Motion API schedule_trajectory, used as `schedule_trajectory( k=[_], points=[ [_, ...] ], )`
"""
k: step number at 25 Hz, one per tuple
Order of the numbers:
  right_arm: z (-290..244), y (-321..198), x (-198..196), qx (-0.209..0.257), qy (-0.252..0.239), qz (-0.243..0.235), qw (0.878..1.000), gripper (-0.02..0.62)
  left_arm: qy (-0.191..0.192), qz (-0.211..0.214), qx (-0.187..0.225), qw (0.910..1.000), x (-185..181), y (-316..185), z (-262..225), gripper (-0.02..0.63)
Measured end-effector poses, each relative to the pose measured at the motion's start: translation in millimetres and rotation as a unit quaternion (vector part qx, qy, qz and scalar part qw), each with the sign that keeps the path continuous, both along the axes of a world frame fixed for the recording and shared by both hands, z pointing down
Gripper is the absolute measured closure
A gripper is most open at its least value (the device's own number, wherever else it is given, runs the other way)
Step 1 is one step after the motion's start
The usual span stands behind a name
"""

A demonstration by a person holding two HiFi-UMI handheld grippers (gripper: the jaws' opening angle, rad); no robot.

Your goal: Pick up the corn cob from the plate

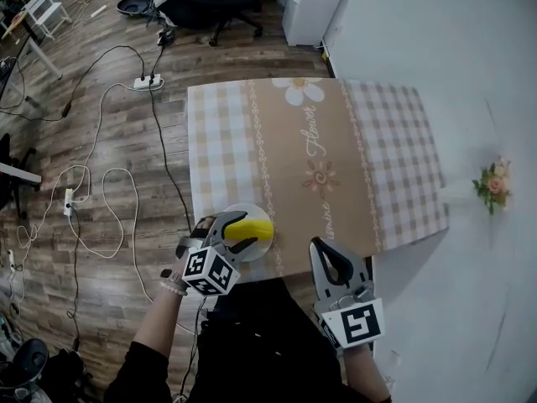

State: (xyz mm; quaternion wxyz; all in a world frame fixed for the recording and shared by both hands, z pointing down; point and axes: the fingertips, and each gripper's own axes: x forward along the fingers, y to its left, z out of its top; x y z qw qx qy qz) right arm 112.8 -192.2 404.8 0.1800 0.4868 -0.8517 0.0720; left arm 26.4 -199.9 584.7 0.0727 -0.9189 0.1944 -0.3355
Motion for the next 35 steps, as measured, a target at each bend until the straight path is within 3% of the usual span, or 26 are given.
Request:
schedule_trajectory(
  k=[6,16,25,30,35],
  points=[
    [8.7,5.4,4.4,-0.016,0.005,0.006,1.0,0.552,0.021,-0.011,-0.037,0.999,2.5,-3.1,10.6,0.337],
    [-0.8,-2.4,-2.7,-0.001,-0.008,0.003,1.0,0.554,-0.002,0.014,-0.071,0.9974,4.1,2.6,37.4,0.337],
    [14.7,6.6,3.7,-0.029,0.01,0.006,1.0,0.552,-0.021,0.011,-0.105,0.9942,5.4,2.6,58.0,0.339],
    [8.2,-0.9,-2.7,-0.01,-0.006,0.0,1.0,0.552,-0.022,-0.004,-0.106,0.9941,5.4,-3.8,61.2,0.34],
    [17.3,1.1,-1.0,-0.033,0.009,0.001,0.999,0.552,-0.025,-0.003,-0.1,0.9947,5.8,-4.1,62.9,0.344]
  ],
)
